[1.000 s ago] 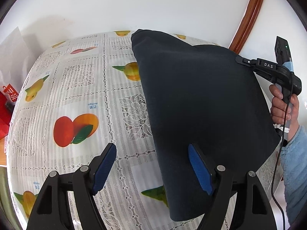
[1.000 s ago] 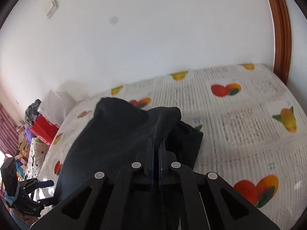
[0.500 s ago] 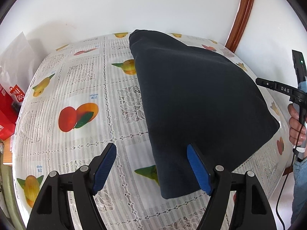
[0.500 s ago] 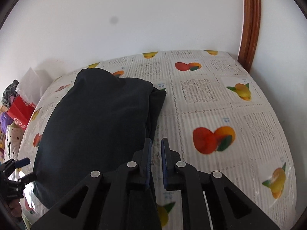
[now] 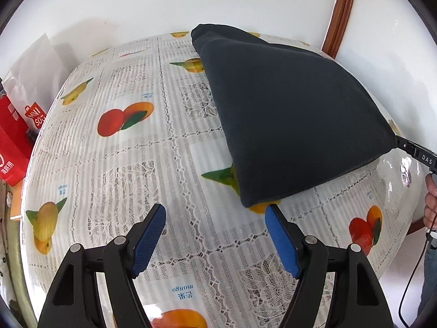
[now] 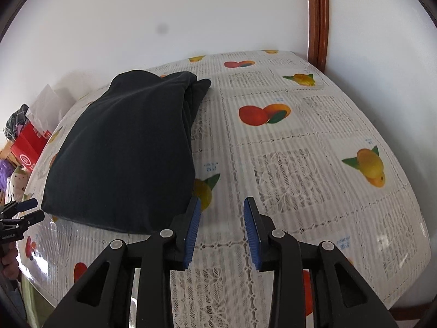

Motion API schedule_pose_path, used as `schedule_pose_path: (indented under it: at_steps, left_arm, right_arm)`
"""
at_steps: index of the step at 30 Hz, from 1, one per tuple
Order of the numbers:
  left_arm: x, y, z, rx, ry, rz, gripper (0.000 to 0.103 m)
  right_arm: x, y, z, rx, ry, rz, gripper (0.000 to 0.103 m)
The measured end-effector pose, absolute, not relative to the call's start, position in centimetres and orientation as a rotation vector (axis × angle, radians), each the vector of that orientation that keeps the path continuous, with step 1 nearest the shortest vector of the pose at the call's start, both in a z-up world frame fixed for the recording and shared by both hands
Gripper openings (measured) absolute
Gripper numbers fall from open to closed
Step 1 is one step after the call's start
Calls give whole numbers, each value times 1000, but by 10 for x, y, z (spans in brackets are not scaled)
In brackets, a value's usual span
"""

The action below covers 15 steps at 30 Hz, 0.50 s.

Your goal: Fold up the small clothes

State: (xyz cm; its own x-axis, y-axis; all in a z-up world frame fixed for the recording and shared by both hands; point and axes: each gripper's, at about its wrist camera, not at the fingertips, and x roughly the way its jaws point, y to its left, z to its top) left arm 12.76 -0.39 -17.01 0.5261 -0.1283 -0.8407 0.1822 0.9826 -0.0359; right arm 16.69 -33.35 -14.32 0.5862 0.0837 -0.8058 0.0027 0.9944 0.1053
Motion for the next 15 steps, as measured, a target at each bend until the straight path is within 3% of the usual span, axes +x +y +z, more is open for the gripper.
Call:
schedule_pose_path:
  at_steps: [5, 15]
  left_arm:
    - [125, -14, -173, 56, 967, -214, 65]
    - [142, -29, -173, 45, 941, -267, 39]
  right_arm:
    - [166, -318, -160, 40, 970, 30, 30]
    - [149, -322, -167, 177, 1025, 123, 29]
